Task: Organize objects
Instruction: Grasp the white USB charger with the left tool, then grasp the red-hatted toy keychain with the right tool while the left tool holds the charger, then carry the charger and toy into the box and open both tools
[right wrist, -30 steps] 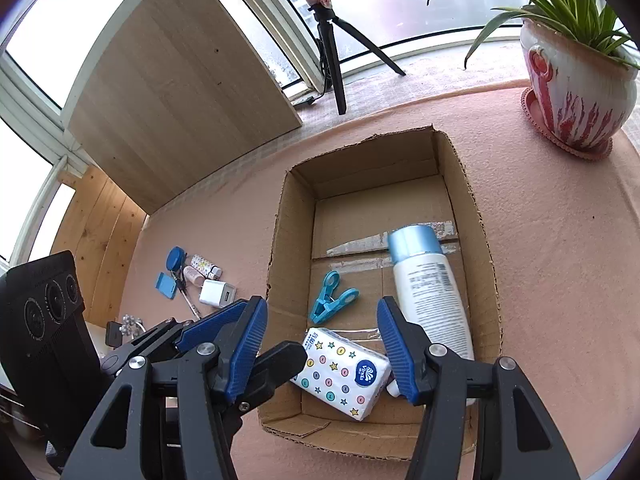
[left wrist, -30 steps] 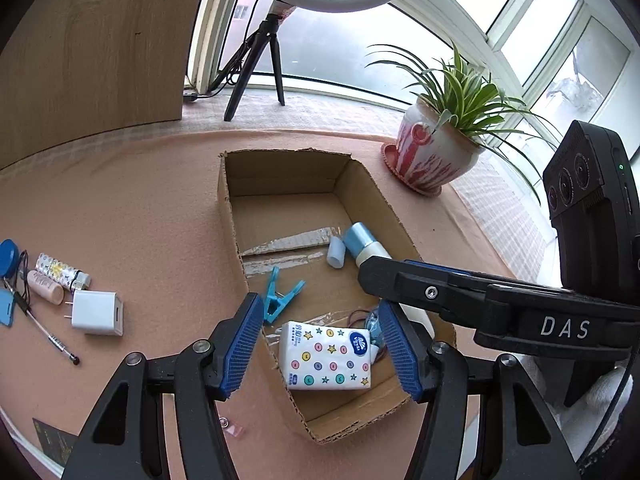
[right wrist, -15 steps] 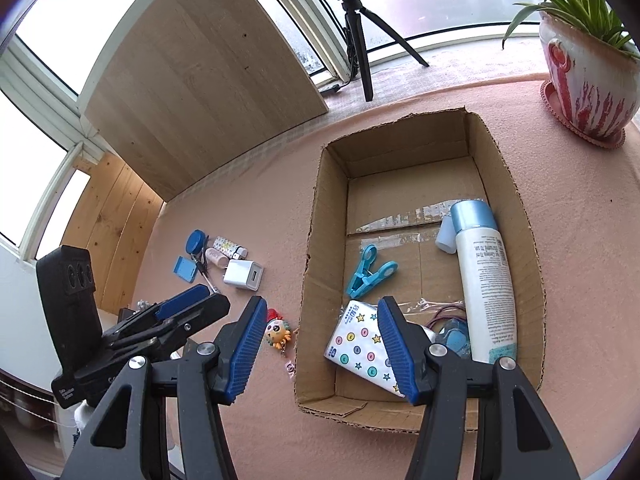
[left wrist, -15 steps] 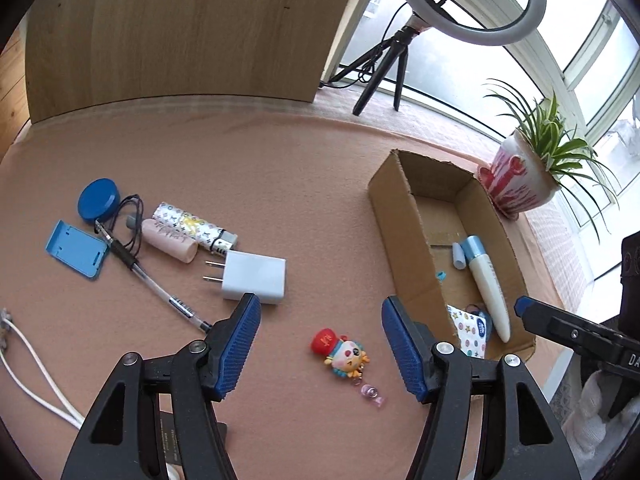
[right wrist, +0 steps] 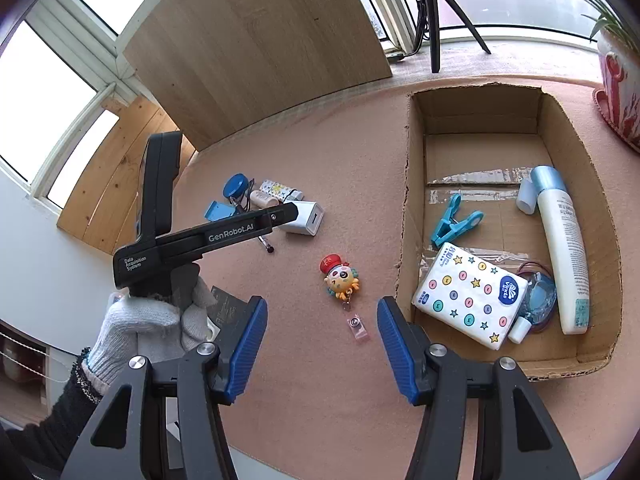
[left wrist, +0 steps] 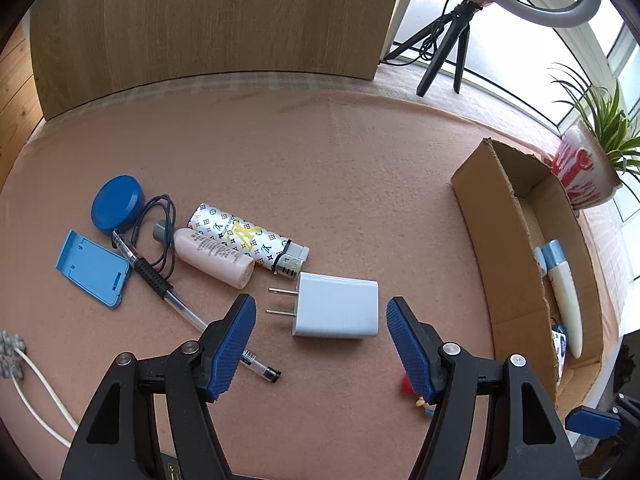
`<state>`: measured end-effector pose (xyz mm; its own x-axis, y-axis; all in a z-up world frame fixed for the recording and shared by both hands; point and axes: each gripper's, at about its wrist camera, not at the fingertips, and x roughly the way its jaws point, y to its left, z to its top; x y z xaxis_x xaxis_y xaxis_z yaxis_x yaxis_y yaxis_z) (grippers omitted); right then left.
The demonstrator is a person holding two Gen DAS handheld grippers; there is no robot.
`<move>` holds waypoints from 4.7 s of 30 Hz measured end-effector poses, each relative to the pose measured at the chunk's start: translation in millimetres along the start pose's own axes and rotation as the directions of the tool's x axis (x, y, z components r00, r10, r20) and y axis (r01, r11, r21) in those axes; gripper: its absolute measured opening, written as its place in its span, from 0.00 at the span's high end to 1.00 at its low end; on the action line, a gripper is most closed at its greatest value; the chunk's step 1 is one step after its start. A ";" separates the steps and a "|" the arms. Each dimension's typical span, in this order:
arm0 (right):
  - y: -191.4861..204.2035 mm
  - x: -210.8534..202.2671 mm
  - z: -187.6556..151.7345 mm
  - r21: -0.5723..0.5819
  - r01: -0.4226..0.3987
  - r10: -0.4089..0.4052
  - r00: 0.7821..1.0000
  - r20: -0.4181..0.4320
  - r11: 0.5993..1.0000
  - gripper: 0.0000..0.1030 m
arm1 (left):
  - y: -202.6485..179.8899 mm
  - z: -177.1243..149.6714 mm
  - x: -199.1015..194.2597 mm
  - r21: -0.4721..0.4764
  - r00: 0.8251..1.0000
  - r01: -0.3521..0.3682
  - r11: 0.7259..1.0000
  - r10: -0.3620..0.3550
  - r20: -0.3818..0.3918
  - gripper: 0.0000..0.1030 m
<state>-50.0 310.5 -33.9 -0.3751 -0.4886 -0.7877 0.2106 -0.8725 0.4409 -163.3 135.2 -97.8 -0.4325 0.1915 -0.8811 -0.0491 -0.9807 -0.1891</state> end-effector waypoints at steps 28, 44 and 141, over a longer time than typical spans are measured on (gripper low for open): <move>23.4 39.7 -3.3 -0.016 0.005 -0.006 0.998 -0.063 1.000 0.48 | -3.3 -69.2 -27.6 0.251 0.999 -0.012 0.968 0.021 -0.035 0.49; 36.9 114.8 28.9 -0.156 0.244 -0.265 0.955 -0.131 0.957 0.48 | 28.9 -95.9 -49.9 0.189 1.000 0.010 0.982 -0.008 -0.011 0.29; -106.1 -28.8 51.3 0.066 0.235 -0.240 0.967 0.087 0.970 0.41 | -182.4 74.6 -3.8 0.216 0.982 0.134 0.967 -0.160 0.104 0.28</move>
<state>-107.8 417.2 -36.0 -0.4922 -0.2626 -0.8299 0.0563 -0.9610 0.2707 -219.8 310.5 -27.6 -0.5101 0.3406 -0.7898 -0.3002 -0.9310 -0.2077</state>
